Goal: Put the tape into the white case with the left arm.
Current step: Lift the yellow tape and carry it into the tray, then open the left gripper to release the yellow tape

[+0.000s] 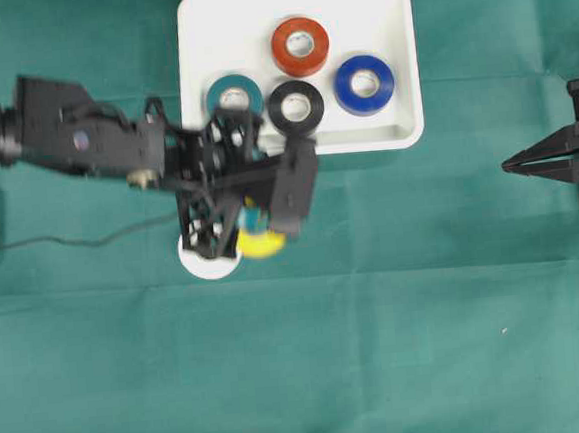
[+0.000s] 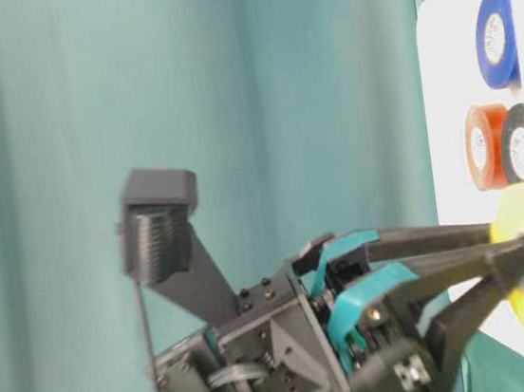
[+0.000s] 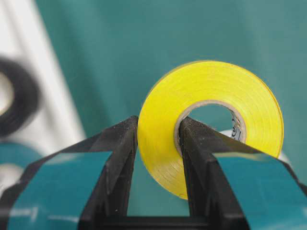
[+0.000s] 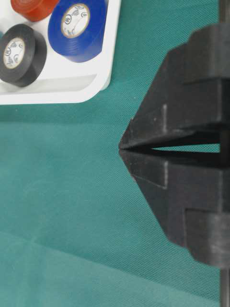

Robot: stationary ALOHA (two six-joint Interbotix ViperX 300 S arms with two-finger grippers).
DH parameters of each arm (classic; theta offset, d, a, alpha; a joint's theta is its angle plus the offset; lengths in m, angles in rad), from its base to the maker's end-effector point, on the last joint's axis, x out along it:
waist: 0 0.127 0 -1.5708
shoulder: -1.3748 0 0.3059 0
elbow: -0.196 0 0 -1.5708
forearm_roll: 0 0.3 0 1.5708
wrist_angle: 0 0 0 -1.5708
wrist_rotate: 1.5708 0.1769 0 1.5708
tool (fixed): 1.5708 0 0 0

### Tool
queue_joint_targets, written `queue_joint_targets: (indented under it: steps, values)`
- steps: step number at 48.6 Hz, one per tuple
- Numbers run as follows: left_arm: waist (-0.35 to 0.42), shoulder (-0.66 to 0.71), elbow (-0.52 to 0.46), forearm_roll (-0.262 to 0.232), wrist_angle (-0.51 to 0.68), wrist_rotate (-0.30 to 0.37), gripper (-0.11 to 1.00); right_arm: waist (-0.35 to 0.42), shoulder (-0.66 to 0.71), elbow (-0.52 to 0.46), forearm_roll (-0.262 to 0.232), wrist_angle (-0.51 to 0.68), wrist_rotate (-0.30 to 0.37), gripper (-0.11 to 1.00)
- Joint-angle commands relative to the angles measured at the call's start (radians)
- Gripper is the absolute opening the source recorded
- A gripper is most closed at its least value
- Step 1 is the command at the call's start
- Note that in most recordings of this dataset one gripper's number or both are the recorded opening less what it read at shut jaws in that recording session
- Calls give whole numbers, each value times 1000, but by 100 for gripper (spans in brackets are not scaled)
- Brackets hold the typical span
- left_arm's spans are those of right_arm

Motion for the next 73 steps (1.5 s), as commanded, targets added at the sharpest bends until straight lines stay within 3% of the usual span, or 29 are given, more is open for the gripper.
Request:
queue_joint_targets:
  steps: [1, 16, 29, 48, 73]
  values:
    - [54, -38, -3, 0, -21, 2, 25, 0, 5, -9, 0, -11, 2, -9]
    - [244, -34, 3, 0, -89, 2, 25, 0, 5, -9, -2, -11, 2, -9]
    - [345, -21, 3, 2, -132, 2, 25, 2, 5, -9, 0, -12, 2, -9]
    - [437, -20, 11, 0, -181, 3, 25, 2, 5, -5, -2, -20, 2, -9]
    - [459, -20, 63, 0, -249, 2, 25, 0, 5, -5, 0, -20, 2, -9]
